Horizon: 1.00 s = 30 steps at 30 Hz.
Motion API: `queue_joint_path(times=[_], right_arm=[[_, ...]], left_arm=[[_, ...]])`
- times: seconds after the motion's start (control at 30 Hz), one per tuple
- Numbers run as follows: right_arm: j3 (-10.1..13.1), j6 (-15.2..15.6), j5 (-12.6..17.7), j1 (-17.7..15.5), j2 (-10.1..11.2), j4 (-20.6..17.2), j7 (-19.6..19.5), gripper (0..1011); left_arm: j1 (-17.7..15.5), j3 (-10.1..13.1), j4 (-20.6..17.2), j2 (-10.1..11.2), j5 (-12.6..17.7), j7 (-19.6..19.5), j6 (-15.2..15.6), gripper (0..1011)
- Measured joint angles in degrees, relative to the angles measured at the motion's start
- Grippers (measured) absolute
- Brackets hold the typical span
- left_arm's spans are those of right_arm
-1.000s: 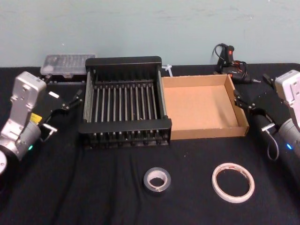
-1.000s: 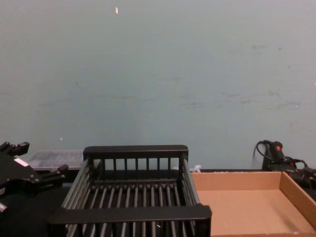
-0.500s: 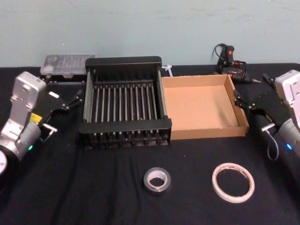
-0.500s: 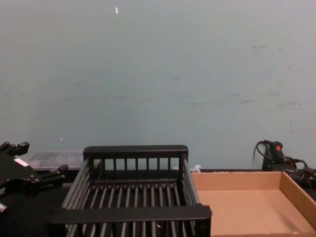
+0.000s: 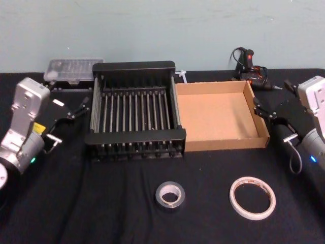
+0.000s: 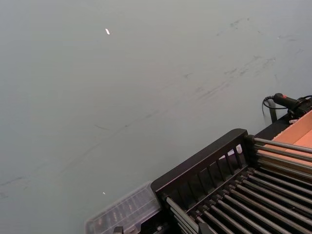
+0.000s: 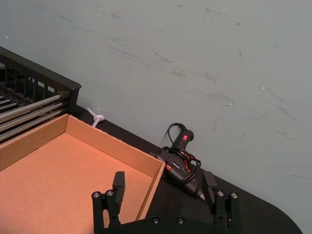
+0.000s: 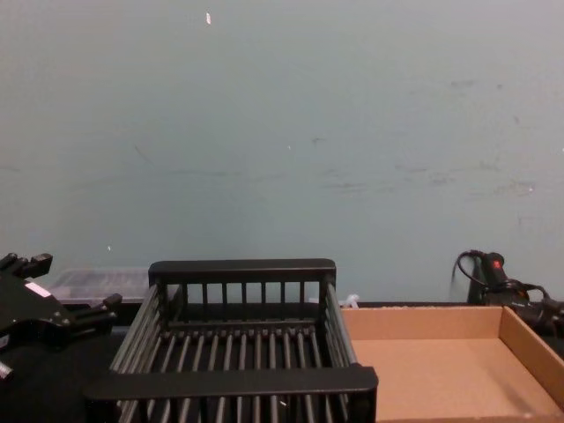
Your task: Pick up the white tape and place it into the black box , Pick up the silver tape and place it into the brown box.
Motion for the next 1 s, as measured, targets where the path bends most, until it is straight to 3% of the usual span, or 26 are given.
queue_joint_path(times=[0.2, 0.33, 0.77, 1.0], right_arm=[[0.01, 0.0, 0.0, 0.0, 0.0, 0.0, 0.0, 1000], [1.81, 0.53, 0.78, -2.25, 0.81, -2.7, 0.01, 1000], [6.59, 3.67, 2.7, -12.28, 4.77, -13.57, 0.47, 1000], [10.86, 5.28, 5.89, -19.73, 6.9, -19.96, 0.71, 1000]], left_arm=[[0.0, 0.0, 0.0, 0.0, 0.0, 0.0, 0.0, 1001], [0.0, 0.0, 0.0, 0.0, 0.0, 0.0, 0.0, 1001], [0.0, 0.0, 0.0, 0.0, 0.0, 0.0, 0.0, 1001], [0.0, 0.01, 0.0, 0.0, 0.0, 0.0, 0.0, 1001]])
